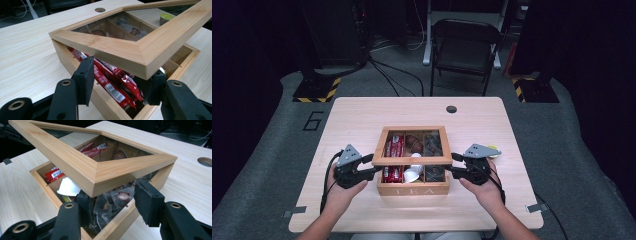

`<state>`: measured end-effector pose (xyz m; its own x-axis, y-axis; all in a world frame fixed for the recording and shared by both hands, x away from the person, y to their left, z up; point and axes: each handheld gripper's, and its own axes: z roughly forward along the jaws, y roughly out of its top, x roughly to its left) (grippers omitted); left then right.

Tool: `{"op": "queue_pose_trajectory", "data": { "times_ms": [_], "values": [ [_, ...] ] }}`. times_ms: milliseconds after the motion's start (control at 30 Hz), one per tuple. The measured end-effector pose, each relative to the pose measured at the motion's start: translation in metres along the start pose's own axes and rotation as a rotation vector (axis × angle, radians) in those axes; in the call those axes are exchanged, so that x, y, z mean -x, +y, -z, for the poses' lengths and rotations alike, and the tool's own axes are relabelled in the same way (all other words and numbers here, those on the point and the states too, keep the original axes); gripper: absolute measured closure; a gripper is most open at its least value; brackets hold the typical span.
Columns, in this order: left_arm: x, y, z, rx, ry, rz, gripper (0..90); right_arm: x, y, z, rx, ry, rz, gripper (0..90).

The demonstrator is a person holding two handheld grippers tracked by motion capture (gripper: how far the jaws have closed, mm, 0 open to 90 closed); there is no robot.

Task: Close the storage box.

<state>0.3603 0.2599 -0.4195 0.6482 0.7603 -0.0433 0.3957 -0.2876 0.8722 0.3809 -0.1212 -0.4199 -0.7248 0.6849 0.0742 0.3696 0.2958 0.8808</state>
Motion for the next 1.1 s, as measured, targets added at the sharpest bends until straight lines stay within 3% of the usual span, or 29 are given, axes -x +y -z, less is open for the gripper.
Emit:
{"op": "queue_pose_trajectory", "data": {
  "times_ms": [233, 467, 733, 900, 1100],
  "values": [
    [0.006, -0.010, 0.003, -0.008, 0.004, -0.023, 50.4, -0.003, -0.011, -0.002, -0.021, 0.006, -0.011, 52.0],
    [0.008, -0.020, -0.001, -0.015, -0.014, -0.005, 52.1, -0.007, -0.020, -0.006, -0.036, 0.003, 0.003, 51.5],
    [0.010, -0.031, -0.004, -0.041, -0.029, -0.011, 51.9, -0.013, -0.027, -0.009, -0.056, 0.013, 0.050, 50.4],
    [0.012, -0.036, -0.004, -0.038, -0.042, -0.016, 51.8, -0.013, -0.033, -0.010, -0.073, 0.031, 0.027, 49.2],
    [0.016, -0.040, -0.006, -0.071, -0.049, -0.017, 51.8, -0.015, -0.038, -0.010, -0.094, 0.042, 0.018, 48.6]
  ]
}}
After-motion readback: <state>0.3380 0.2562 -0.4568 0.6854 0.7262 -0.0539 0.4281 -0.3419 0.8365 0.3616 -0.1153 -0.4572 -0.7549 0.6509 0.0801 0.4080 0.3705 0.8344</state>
